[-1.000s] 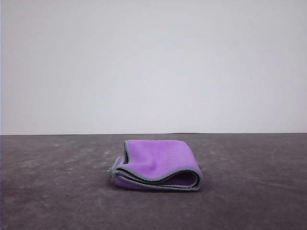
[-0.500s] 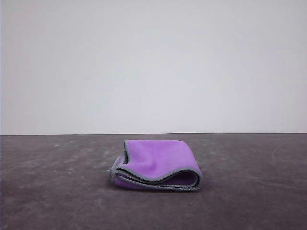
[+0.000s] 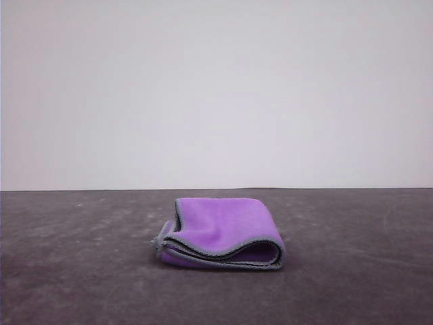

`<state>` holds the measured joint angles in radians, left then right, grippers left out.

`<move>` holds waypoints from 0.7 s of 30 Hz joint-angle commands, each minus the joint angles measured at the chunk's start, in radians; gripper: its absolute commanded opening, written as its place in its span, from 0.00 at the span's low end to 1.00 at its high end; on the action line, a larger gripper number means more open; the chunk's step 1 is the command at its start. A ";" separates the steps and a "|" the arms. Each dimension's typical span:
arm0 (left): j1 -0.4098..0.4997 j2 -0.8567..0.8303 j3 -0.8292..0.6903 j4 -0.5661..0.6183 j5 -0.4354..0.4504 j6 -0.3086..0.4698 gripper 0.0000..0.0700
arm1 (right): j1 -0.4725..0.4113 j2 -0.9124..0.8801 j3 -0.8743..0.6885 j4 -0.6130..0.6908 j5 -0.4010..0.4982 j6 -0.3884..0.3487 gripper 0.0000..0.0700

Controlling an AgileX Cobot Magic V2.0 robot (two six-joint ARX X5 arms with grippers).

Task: Fold clothes

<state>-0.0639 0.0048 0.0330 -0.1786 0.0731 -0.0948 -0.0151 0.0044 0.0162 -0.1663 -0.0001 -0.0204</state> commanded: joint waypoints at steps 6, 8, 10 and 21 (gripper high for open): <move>0.000 -0.001 -0.017 -0.009 -0.003 -0.003 0.00 | -0.002 -0.001 -0.004 0.014 0.001 0.010 0.01; 0.000 -0.001 -0.017 -0.009 -0.003 -0.003 0.00 | -0.002 -0.001 -0.004 0.014 0.001 0.010 0.01; 0.000 -0.001 -0.017 -0.009 -0.003 -0.003 0.00 | -0.002 -0.001 -0.004 0.014 0.001 0.010 0.01; 0.000 -0.001 -0.017 -0.009 -0.003 -0.003 0.00 | -0.002 -0.001 -0.004 0.014 0.001 0.010 0.01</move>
<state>-0.0639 0.0048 0.0330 -0.1783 0.0731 -0.0948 -0.0151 0.0044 0.0161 -0.1664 0.0000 -0.0204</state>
